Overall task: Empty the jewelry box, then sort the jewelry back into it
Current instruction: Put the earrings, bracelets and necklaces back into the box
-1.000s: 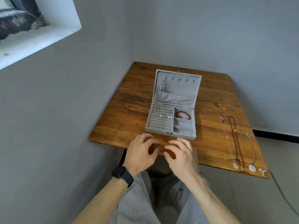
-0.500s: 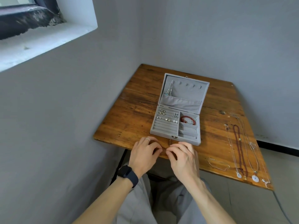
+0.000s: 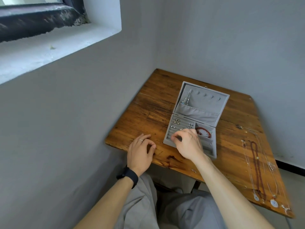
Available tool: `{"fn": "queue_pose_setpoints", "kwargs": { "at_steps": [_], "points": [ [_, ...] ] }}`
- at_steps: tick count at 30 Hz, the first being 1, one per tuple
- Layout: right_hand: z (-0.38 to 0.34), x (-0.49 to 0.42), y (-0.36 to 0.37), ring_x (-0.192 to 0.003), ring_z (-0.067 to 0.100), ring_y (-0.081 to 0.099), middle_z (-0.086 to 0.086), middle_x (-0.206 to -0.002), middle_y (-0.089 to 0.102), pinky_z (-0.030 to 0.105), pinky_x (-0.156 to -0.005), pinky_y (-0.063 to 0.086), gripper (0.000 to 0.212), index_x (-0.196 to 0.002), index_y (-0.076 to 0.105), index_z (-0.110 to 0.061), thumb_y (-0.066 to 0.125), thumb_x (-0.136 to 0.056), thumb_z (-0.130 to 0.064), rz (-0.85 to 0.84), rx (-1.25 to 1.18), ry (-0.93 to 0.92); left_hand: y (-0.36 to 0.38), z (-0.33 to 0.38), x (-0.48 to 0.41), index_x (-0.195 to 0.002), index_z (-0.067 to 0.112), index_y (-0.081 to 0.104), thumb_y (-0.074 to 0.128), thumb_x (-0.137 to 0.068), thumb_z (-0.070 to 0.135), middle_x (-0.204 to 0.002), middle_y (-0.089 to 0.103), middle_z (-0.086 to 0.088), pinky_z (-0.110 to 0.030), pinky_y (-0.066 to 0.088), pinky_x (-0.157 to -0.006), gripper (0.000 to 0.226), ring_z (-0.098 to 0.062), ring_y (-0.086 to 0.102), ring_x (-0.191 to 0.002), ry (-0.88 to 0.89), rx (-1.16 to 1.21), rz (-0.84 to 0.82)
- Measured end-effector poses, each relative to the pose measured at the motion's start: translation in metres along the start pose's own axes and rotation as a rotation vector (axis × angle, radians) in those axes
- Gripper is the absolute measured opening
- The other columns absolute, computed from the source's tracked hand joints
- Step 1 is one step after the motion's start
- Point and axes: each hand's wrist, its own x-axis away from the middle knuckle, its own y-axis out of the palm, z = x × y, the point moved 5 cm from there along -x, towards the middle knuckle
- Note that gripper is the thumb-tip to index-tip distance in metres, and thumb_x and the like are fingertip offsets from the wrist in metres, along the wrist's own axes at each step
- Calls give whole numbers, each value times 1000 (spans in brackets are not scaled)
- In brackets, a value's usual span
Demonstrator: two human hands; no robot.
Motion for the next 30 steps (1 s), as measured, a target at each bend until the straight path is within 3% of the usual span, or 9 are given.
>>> {"fn": "queue_pose_setpoints", "kwargs": {
  "at_steps": [4, 9, 12, 17, 24, 26, 30],
  "points": [
    [-7, -11, 5, -119, 24, 47, 1, -118, 64, 38, -93, 44, 26, -114, 71, -29, 54, -99, -41, -83, 59, 15, 0, 0, 1, -101, 33, 67, 56, -99, 39, -143, 51, 16, -29, 20, -113, 13, -8, 29, -144, 12, 2, 17],
    [-13, -17, 4, -116, 26, 55, -2, -114, 67, 39, -87, 52, 16, -101, 72, -34, 66, -91, -44, -48, 55, 78, 0, -3, 2, -101, 33, 67, 56, -99, 38, -142, 52, 17, -28, 19, -113, 12, -8, 30, -144, 13, -6, 46],
    [-15, -17, 1, -113, 26, 55, -3, -111, 65, 37, -85, 50, 11, -95, 66, -32, 71, -87, -39, 22, 43, 123, 2, -2, 2, -100, 33, 67, 57, -99, 38, -142, 53, 17, -30, 21, -114, 12, -9, 31, -144, 18, -6, 54],
    [-11, -22, 1, -122, 27, 47, -2, -118, 65, 38, -87, 47, 8, -90, 68, -37, 72, -85, -42, -29, 20, 195, 0, -2, 0, -100, 34, 67, 57, -98, 38, -142, 51, 18, -28, 18, -113, 11, -8, 29, -144, 5, -7, 30],
    [22, 12, -12, -112, 21, 48, -7, -113, 64, 32, -79, 36, 15, -100, 69, -35, 64, -91, -45, 90, -93, 187, -18, 9, -22, -93, 35, 70, 64, -94, 39, -136, 56, 12, -38, 28, -113, 7, -13, 40, -134, -161, 192, -111],
    [40, 34, -17, -113, 19, 48, -8, -112, 64, 30, -80, 35, 15, -103, 68, -33, 63, -92, -42, 144, -68, 184, -23, 17, -36, -92, 30, 72, 67, -93, 35, -136, 57, 5, -33, 30, -112, 8, -15, 45, -132, -167, 278, -151],
    [74, 71, -18, -113, 16, 51, -8, -116, 65, 35, -88, 44, 20, -110, 64, -31, 62, -92, -39, 182, -31, 213, -19, 41, -55, -94, 26, 74, 67, -93, 33, -140, 53, 1, -30, 28, -108, 10, -16, 42, -135, -100, 184, -262]
  ]
}}
